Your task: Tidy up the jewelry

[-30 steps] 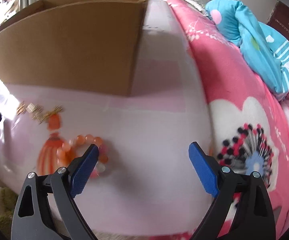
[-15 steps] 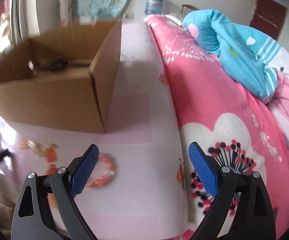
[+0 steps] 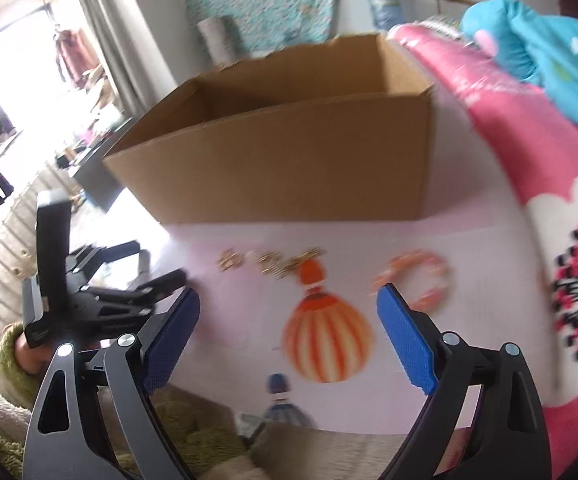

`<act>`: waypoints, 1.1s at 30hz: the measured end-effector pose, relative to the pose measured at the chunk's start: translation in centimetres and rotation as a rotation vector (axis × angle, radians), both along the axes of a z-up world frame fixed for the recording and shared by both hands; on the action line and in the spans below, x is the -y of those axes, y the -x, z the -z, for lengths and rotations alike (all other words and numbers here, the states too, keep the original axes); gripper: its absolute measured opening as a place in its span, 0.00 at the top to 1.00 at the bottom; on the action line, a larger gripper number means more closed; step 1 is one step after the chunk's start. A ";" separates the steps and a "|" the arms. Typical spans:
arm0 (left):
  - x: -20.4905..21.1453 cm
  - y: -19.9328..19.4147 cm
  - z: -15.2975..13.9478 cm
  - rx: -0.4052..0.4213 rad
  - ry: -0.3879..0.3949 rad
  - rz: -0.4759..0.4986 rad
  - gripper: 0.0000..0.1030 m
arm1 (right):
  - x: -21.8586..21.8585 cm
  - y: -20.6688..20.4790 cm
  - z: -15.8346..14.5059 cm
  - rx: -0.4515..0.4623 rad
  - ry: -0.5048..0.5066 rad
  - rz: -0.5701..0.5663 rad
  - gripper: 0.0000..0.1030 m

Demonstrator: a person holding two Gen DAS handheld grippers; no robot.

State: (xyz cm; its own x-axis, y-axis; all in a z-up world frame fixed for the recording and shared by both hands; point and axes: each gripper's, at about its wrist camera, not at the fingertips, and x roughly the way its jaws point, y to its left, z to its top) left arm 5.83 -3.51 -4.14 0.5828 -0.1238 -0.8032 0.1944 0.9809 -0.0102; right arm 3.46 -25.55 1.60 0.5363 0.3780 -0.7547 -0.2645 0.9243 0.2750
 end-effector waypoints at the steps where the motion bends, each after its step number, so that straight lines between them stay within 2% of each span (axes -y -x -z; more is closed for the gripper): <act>1: 0.0 -0.1 0.0 -0.006 -0.001 0.001 0.08 | -0.4 -0.1 0.2 0.000 -0.008 -0.009 0.20; 2: 0.0 -0.2 0.0 -0.012 -0.001 0.000 0.08 | -0.6 -0.2 0.3 -0.001 -0.019 -0.016 0.21; 7: 0.1 0.3 -0.4 0.003 -0.019 -0.001 0.08 | -1.8 -1.1 1.3 -0.029 -0.039 -0.049 0.39; 14: 2.5 1.7 -2.3 0.079 0.045 0.141 0.09 | -2.1 -1.3 2.1 -0.046 -0.039 -0.050 0.57; 15: 2.9 1.8 -2.4 0.089 0.050 0.167 0.12 | -2.0 -1.4 2.3 -0.054 -0.044 -0.045 0.58; 16: 3.5 1.9 -2.4 0.097 0.046 0.195 0.22 | -1.9 -1.5 2.4 -0.059 -0.043 -0.041 0.58; 17: 4.1 1.8 -2.3 0.101 0.034 0.218 0.28 | -1.8 -1.6 2.5 -0.062 -0.040 -0.037 0.58; 18: 4.5 1.7 -2.2 0.099 0.022 0.232 0.29 | -1.6 -1.7 2.5 -0.066 -0.041 -0.032 0.58; 20: 5.6 1.5 -1.7 0.087 0.002 0.275 0.44 | -1.4 -1.7 2.6 -0.072 -0.048 -0.026 0.58; 23: 6.7 1.1 -1.5 0.072 -0.007 0.311 0.49 | -1.4 -1.9 2.6 -0.074 -0.051 -0.021 0.58; 26: 7.3 0.5 -1.2 0.051 -0.033 0.349 0.50 | -1.1 -2.1 2.6 -0.079 -0.066 -0.019 0.58; 28: 7.5 -0.1 -0.9 0.038 -0.046 0.363 0.57 | -1.0 -2.2 2.7 -0.076 -0.073 -0.019 0.58; 33: 7.4 -0.8 -0.8 0.016 -0.018 0.363 0.66 | -0.7 -2.3 3.1 -0.087 -0.094 -0.014 0.58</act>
State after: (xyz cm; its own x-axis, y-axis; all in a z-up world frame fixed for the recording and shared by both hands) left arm 6.66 -10.89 -3.38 0.5158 -0.3108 -0.7983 0.5297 0.8481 0.0121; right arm 5.76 -24.81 -1.46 0.4646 0.4558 -0.7592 -0.2484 0.8900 0.3823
